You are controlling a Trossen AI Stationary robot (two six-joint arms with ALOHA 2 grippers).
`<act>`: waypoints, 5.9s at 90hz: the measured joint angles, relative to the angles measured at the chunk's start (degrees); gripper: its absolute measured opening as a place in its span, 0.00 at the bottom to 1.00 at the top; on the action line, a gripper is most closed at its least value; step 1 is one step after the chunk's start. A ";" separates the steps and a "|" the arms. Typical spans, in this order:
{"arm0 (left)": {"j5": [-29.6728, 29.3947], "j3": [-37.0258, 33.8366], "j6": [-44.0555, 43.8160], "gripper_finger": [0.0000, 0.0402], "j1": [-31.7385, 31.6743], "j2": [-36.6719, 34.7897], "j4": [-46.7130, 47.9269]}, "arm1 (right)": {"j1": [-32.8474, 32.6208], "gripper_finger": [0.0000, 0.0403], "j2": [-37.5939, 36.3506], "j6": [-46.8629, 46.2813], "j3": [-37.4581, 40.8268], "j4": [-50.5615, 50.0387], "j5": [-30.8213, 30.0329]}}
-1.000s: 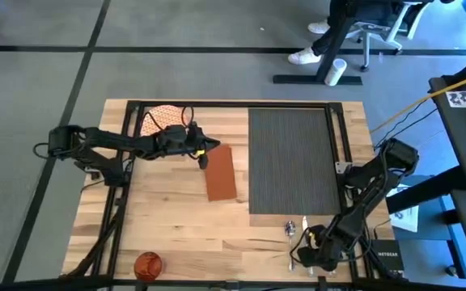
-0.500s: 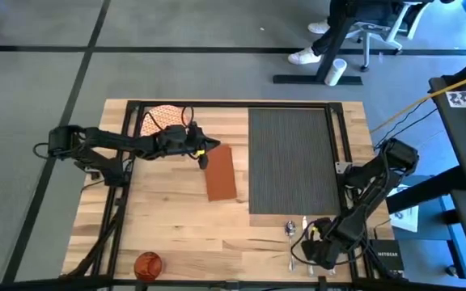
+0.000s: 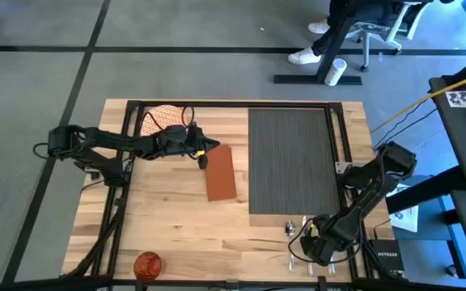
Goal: Set table place
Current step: Put the silver fork on top of the orange table napkin
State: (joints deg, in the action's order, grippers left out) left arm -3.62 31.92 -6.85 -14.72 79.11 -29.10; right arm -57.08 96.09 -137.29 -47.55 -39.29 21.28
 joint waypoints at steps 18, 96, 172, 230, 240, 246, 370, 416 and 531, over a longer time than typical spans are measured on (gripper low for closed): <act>0.00 0.00 0.02 0.00 0.00 0.00 0.00 | 0.22 0.44 0.18 0.21 -0.34 -0.22 -0.74; 0.00 0.00 0.02 0.00 0.00 0.00 0.26 | 0.39 0.01 0.39 4.33 -6.83 -7.21 -7.21; -0.01 0.00 0.90 0.00 0.11 0.00 -0.43 | 34.11 0.00 -2.99 43.48 -18.99 -18.49 -26.25; -7.46 -0.02 7.61 0.00 8.82 -13.40 0.91 | 57.59 0.00 -1.17 82.49 -19.02 14.51 -27.53; -9.68 -0.09 8.44 0.00 9.73 -15.50 2.54 | 59.44 0.00 0.93 83.01 -19.06 17.47 -24.10; -10.46 -0.03 8.47 0.00 9.86 -16.25 3.84 | 60.49 0.00 2.57 80.98 -19.06 19.37 -23.05; -12.33 -0.04 8.59 0.00 9.70 -16.22 6.78 | 61.61 0.28 21.99 81.78 -38.58 12.19 -15.85; -12.14 -0.04 9.03 0.00 9.71 -16.20 7.69 | 55.26 0.29 21.99 89.67 -38.56 -1.94 -18.19; -12.26 -0.04 8.37 0.00 7.87 -16.17 10.54 | 54.84 0.27 26.69 88.50 -38.50 2.55 -16.94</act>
State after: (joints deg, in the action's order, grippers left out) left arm -15.88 31.88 1.52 -6.85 62.94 -18.57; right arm -2.24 122.78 -48.80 -86.05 -36.74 4.34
